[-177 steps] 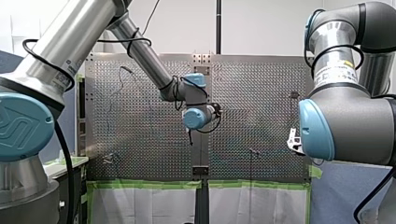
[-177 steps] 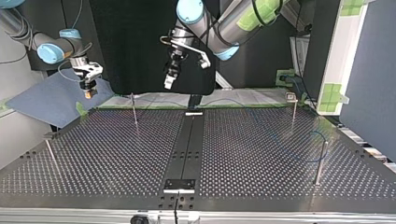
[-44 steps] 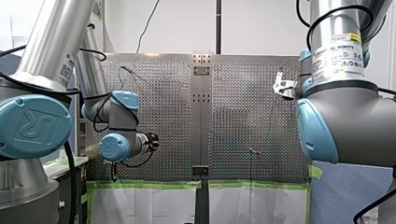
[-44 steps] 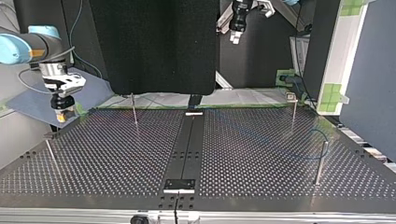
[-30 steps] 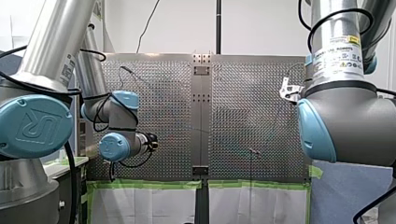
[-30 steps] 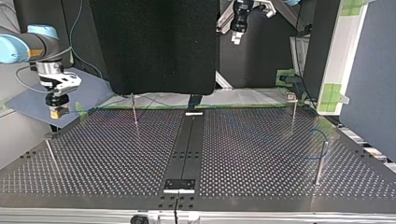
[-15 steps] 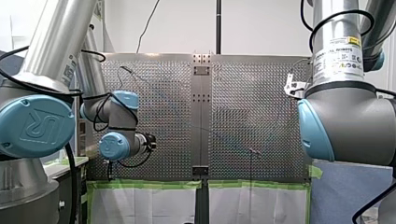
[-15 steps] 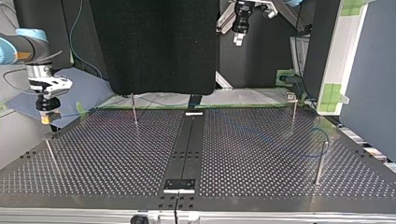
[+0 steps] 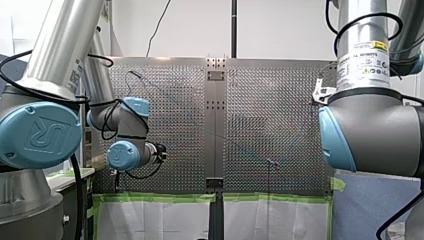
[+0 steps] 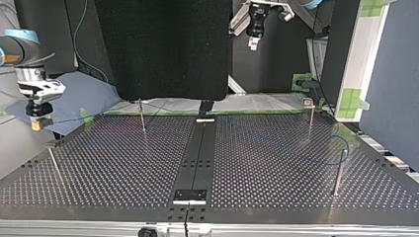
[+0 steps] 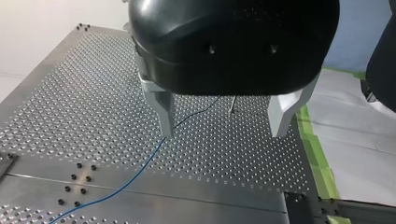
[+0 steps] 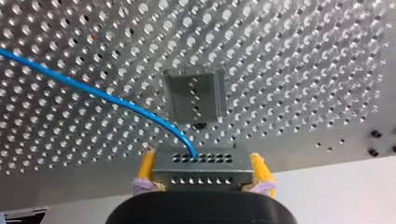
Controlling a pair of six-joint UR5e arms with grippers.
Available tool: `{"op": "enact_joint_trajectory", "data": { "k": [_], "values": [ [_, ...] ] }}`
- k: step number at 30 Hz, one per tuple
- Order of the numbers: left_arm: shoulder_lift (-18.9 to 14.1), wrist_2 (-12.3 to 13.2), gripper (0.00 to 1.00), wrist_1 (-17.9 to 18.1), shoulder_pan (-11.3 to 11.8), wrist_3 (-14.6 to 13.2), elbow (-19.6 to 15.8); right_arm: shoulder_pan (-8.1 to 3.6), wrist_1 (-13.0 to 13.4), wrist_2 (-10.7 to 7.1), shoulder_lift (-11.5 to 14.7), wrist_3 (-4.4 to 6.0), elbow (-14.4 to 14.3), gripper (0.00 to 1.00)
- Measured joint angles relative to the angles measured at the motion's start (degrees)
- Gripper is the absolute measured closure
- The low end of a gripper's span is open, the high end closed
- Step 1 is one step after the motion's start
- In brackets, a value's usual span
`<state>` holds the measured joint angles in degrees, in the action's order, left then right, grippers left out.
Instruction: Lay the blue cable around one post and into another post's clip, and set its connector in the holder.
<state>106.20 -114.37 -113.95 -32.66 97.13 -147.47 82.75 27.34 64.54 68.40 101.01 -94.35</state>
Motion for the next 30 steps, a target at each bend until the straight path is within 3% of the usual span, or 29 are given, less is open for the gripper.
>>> {"op": "enact_joint_trajectory", "data": {
  "k": [12, 21, 30],
  "values": [
    [0.00, -0.01, 0.00, -0.70, 0.17, -0.10, 0.58, -0.95, -1.36, -2.54, -3.39, -0.11, 4.17, 1.00],
    [0.00, -0.06, 0.00, -1.64, 0.36, -0.10, 1.10, -0.39, -1.66, -4.03, -4.02, -0.15, 6.72, 1.00],
    [0.00, -0.35, 0.00, -2.17, 0.73, -0.21, 1.41, -0.04, -1.15, -5.20, -4.52, -0.48, 7.43, 1.00]
  ]
}}
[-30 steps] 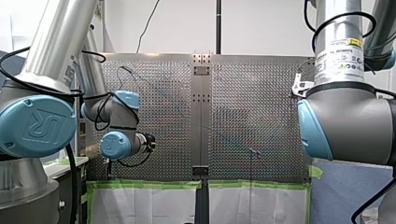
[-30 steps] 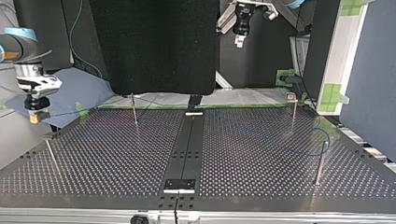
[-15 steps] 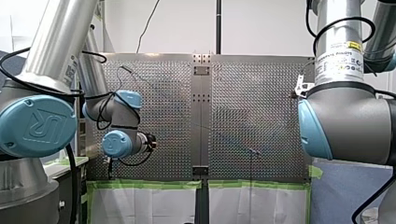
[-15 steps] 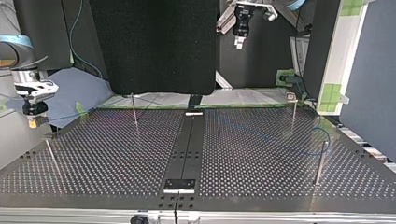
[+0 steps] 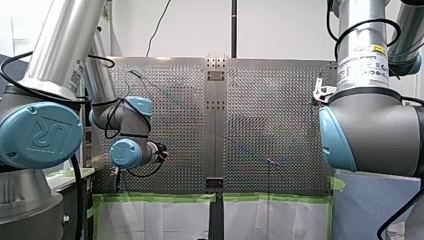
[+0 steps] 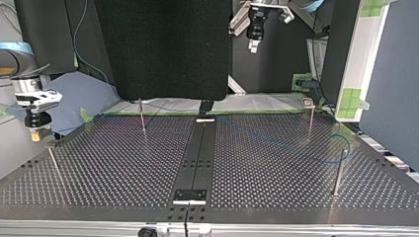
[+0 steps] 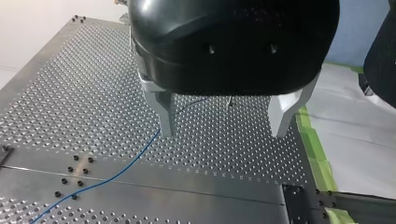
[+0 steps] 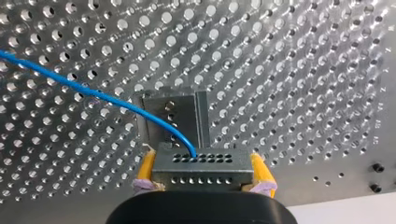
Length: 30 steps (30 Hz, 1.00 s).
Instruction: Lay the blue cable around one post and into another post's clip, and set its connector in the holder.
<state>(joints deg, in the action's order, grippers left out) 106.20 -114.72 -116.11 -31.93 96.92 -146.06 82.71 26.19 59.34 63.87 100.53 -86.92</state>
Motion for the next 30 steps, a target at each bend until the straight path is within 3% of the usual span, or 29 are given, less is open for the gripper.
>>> {"op": "enact_joint_trajectory", "data": {
  "k": [14, 30],
  "values": [
    [0.00, -0.46, 0.00, -0.70, 0.47, -0.50, 0.25, 1.00, -0.18, -0.67, -1.23, -2.05, 0.98, 1.00],
    [0.00, -0.46, 0.00, -0.71, 0.89, -0.50, 0.27, 1.81, 0.01, -0.71, -2.57, -2.75, 2.79, 1.00]
  ]
}}
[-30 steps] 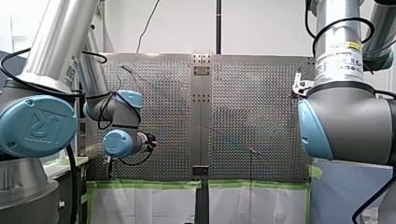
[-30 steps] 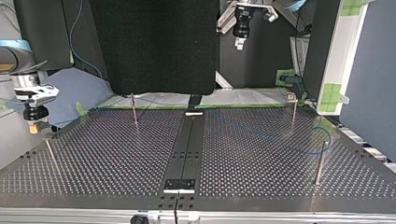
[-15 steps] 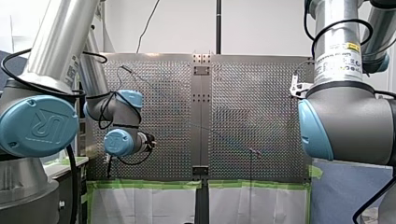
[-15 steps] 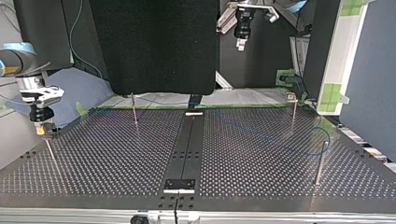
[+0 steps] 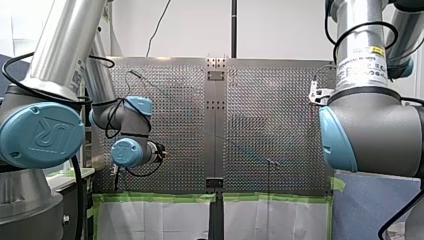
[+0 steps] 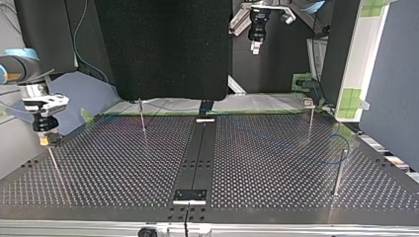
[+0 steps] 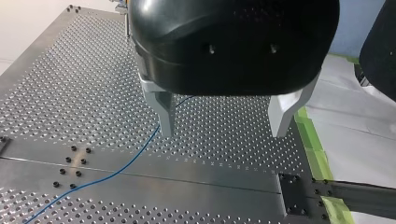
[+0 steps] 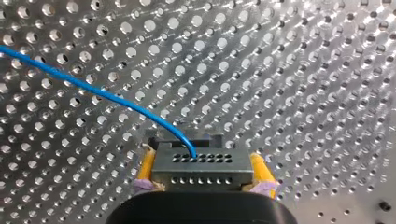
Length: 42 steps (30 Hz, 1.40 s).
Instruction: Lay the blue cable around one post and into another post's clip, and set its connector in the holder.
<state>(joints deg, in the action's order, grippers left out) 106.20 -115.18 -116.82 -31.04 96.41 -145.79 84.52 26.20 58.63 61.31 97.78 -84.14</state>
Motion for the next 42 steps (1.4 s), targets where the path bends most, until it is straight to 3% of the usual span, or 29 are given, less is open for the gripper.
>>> {"op": "enact_joint_trajectory", "data": {
  "k": [6, 24, 31, 42],
  "values": [
    [0.00, 0.00, 0.00, 0.00, 0.16, -0.07, 0.00, 0.40, -0.65, 0.00, -1.30, -1.09, 0.75, 1.00],
    [0.00, 0.05, 0.00, 0.00, 0.87, -0.41, -0.03, 0.47, -0.56, 0.01, -1.50, -1.36, 1.60, 1.00],
    [0.00, 0.13, 0.00, 0.04, 1.04, -0.57, -0.02, 0.44, -0.38, 0.03, -1.54, -0.97, 1.63, 1.00],
    [0.01, 0.18, 0.00, 0.16, 1.26, -0.61, 0.00, 0.23, 0.30, 0.16, -1.60, 1.19, 1.64, 1.00]
  ]
}}
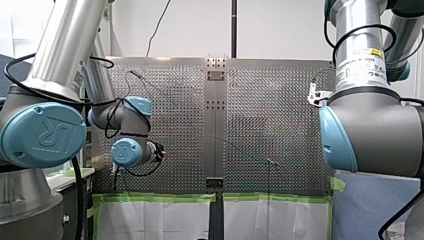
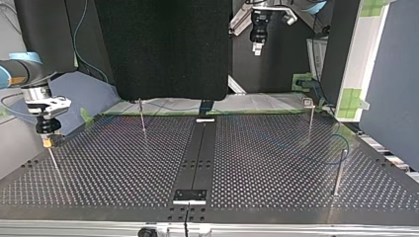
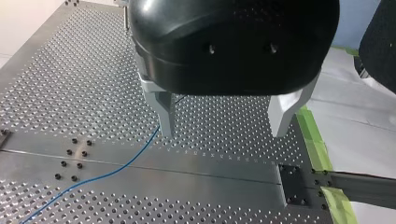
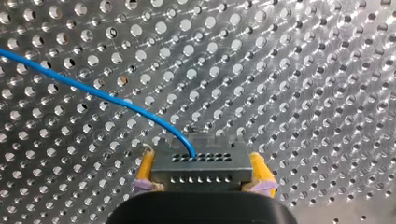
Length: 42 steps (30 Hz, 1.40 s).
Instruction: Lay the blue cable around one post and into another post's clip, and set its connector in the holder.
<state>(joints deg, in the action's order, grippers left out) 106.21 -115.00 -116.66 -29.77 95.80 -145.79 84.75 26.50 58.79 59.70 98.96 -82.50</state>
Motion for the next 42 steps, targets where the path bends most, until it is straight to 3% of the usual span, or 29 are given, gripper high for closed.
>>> {"op": "enact_joint_trajectory", "data": {
  "k": [10, 11, 12, 13, 14, 15, 16, 18, 20, 21, 23, 24, 26, 42],
  "values": [
    [-0.01, 0.07, 0.00, 0.02, 0.20, 0.00, -0.01, -0.07, 0.09, 0.07, -0.01, 0.45, -0.01, 1.00],
    [-0.01, 0.08, 0.00, 0.02, 0.24, 0.00, -0.01, -0.04, 0.13, 0.07, -0.03, 0.45, 0.00, 0.85],
    [-0.01, 0.08, 0.00, 0.02, 0.26, 0.00, -0.01, -0.02, 0.16, 0.06, -0.04, 0.46, 0.00, 0.85],
    [-0.01, 0.08, 0.00, 0.02, 0.27, 0.00, -0.01, 0.01, 0.19, 0.05, -0.06, 0.44, 0.00, 0.71],
    [-0.01, 0.09, 0.00, 0.02, 0.29, 0.00, -0.03, 0.04, 0.20, 0.04, -0.07, 0.43, 0.01, 0.64],
    [-0.01, 0.09, 0.00, 0.02, 0.29, -0.02, -0.03, 0.09, 0.23, 0.03, -0.10, 0.41, 0.02, 0.64],
    [-0.01, 0.09, 0.00, 0.02, 0.31, -0.02, -0.03, 0.12, 0.26, 0.02, -0.11, 0.40, 0.01, 0.55],
    [-0.01, 0.09, 0.00, 0.02, 0.36, -0.02, -0.02, 0.19, 0.37, 0.01, -0.14, 0.42, 0.01, 0.49],
    [0.00, 0.09, 0.00, 0.02, 0.40, -0.02, -0.02, 0.21, 0.47, 0.03, -0.15, 0.44, 0.00, 0.35],
    [0.00, 0.09, 0.00, 0.05, 0.42, -0.02, -0.02, 0.23, 0.51, 0.05, -0.16, 0.44, 0.00, 0.35],
    [-0.01, 0.09, 0.00, 0.07, 0.50, -0.02, -0.02, 0.25, 0.52, 0.08, -0.17, 0.45, 0.00, 0.15],
    [-0.01, 0.09, 0.00, 0.08, 0.54, -0.02, -0.03, 0.25, 0.52, 0.09, -0.18, 0.45, 0.00, 0.15],
    [-0.01, 0.09, 0.00, 0.09, 0.61, -0.01, -0.03, 0.35, 0.56, 0.09, -0.14, 0.47, 0.06, 0.00],
    [0.00, 0.26, 0.00, 0.19, 1.19, -0.08, -0.06, 0.55, 0.58, 0.89, -0.38, 0.54, -0.04, 0.00]
  ]
}}
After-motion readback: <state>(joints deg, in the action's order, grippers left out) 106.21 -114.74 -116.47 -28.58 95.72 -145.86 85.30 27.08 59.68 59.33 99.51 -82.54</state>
